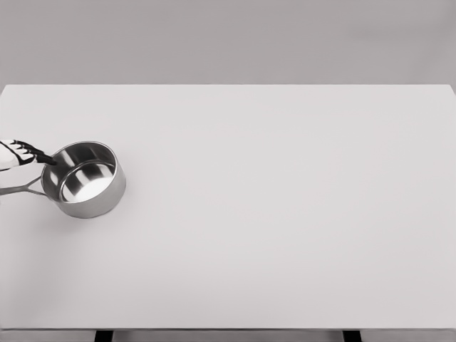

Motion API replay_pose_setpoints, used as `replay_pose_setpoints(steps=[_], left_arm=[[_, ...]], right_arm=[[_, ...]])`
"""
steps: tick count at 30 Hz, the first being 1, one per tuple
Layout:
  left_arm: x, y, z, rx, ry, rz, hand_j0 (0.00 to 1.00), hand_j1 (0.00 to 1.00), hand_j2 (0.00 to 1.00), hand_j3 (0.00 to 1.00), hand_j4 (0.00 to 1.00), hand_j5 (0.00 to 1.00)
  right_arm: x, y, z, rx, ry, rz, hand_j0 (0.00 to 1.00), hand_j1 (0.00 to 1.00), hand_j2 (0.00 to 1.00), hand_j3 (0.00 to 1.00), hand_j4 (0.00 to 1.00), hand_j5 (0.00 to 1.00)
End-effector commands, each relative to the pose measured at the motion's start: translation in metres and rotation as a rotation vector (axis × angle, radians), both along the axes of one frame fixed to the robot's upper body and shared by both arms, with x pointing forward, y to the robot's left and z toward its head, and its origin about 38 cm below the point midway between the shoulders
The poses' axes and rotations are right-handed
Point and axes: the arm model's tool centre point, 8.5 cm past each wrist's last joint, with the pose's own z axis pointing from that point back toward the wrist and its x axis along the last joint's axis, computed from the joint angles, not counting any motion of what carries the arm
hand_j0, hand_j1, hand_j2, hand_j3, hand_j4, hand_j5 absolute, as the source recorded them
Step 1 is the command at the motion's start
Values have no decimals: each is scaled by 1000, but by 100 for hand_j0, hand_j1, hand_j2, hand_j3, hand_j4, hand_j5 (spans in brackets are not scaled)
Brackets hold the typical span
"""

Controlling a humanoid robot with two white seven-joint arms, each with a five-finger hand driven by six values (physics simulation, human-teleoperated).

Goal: Rotate pot handle

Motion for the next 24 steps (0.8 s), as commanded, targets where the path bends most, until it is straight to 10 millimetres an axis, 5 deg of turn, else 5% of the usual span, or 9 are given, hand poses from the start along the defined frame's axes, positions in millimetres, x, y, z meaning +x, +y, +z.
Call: replay_pose_setpoints(steps=[1, 17, 22, 24], left_arm=[[5, 2, -4, 5, -1, 11, 100, 100, 100, 100, 100, 100], [17, 12, -6, 3, -23, 55, 100, 100, 100, 100, 100, 100], [22, -48, 21, -184, -69, -72, 100, 100, 100, 100, 100, 100], [22, -53, 26, -195, -81, -86, 100, 100, 100, 100, 100, 100]], right_arm=[[0, 0, 0, 0, 3, 0, 100, 100, 100, 100, 100, 100], [0, 0, 0, 1, -1, 0, 100, 100, 100, 100, 100, 100], [0, 0, 0, 1, -1, 0, 100, 100, 100, 100, 100, 100], [0, 0, 0, 0, 0, 0, 100, 100, 100, 100, 100, 100]])
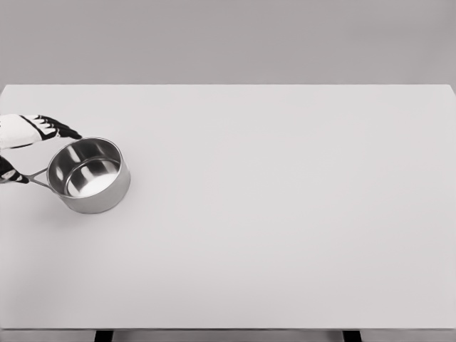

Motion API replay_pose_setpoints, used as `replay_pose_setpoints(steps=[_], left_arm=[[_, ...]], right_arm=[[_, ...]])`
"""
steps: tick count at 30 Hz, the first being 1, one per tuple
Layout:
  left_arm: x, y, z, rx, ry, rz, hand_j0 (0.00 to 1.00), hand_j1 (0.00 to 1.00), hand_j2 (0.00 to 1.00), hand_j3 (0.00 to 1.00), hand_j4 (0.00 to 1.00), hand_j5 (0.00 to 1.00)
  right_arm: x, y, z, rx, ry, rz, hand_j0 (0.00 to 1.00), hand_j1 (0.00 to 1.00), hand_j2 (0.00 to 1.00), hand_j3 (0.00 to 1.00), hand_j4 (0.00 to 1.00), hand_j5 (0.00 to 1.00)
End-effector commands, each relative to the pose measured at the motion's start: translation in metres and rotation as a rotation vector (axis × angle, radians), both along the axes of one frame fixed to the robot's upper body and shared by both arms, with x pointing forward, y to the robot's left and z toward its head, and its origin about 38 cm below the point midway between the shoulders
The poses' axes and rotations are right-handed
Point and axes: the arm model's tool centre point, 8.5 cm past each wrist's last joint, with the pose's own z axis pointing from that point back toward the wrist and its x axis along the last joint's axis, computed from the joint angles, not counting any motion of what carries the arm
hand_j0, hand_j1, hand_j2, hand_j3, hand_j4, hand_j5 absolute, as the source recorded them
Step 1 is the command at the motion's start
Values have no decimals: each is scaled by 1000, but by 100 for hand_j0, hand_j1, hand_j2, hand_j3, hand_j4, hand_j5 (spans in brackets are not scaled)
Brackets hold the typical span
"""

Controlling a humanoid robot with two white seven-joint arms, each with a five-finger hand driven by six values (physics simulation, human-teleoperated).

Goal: Rotate pot handle

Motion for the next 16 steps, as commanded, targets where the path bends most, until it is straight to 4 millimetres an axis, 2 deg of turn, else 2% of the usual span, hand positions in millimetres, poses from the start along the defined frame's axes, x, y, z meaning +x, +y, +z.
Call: replay_pose_setpoints(steps=[1, 5, 6, 8, 13, 16], left_arm=[[0, -14, 7, -51, -9, -29, 100, 100, 100, 100, 100, 100], [4, -11, 16, -62, -34, -16, 100, 100, 100, 100, 100, 100], [12, -14, 24, -77, -64, -16, 100, 100, 100, 100, 100, 100], [36, -29, 24, -109, -89, -23, 100, 100, 100, 100, 100, 100], [66, -19, 25, -113, -120, 52, 100, 100, 100, 100, 100, 100], [77, -18, 20, -116, -119, 75, 100, 100, 100, 100, 100, 100]], right_arm=[[0, 0, 0, 1, 0, 0, 100, 100, 100, 100, 100, 100], [0, 0, 0, 0, 1, 0, 100, 100, 100, 100, 100, 100], [0, 0, 0, 0, 1, 0, 100, 100, 100, 100, 100, 100], [0, 0, 0, 1, 0, 0, 100, 100, 100, 100, 100, 100], [0, 0, 0, 0, 1, 0, 100, 100, 100, 100, 100, 100], [0, 0, 0, 0, 1, 0, 100, 100, 100, 100, 100, 100]])
